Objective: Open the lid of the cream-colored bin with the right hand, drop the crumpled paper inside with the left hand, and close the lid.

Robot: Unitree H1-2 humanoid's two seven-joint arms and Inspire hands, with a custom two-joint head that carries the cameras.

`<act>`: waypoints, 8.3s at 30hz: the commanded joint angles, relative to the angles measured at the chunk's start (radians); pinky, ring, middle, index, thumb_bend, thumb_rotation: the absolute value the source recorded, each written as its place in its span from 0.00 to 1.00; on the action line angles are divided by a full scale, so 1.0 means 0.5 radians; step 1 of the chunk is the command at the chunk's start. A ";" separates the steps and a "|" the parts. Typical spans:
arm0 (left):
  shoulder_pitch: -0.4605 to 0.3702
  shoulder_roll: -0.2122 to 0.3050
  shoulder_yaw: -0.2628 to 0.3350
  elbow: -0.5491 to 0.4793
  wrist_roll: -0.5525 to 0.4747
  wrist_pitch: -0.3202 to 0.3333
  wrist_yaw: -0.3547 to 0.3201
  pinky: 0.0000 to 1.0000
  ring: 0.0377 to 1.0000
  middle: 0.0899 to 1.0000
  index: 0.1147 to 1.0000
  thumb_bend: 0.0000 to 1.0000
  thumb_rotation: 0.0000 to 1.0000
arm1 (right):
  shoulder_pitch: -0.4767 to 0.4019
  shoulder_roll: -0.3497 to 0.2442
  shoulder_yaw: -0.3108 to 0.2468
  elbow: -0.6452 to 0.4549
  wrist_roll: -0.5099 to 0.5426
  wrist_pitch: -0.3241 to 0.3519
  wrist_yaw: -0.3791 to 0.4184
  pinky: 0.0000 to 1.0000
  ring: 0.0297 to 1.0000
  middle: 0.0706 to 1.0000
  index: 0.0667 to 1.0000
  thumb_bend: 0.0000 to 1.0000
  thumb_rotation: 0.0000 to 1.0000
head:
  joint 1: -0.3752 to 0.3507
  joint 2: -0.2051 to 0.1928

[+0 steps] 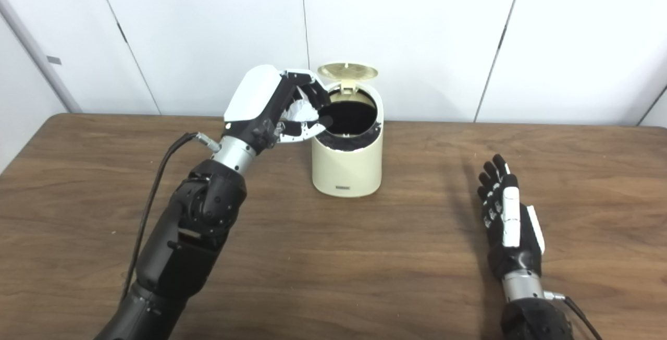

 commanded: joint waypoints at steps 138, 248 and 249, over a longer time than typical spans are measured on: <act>-0.267 -0.136 -0.121 0.600 -0.030 -0.385 0.708 0.47 0.41 0.45 0.43 0.50 0.00 | 0.095 -0.020 0.005 0.099 0.042 -0.033 0.041 1.00 0.99 0.94 0.99 0.49 1.00 | -0.050 -0.039; 0.973 -0.105 0.868 0.254 -1.791 -0.390 0.007 1.00 1.00 1.00 1.00 0.46 0.85 | 0.055 -0.028 0.058 -0.101 -0.069 0.016 0.002 0.97 0.95 0.95 0.96 0.53 1.00 | -0.190 -0.017; 0.972 -0.105 0.868 0.257 -1.797 -0.388 0.009 1.00 1.00 1.00 1.00 0.45 0.84 | 0.045 -0.026 0.059 -0.107 -0.076 0.014 -0.004 0.97 0.95 0.95 0.95 0.54 1.00 | -0.206 -0.025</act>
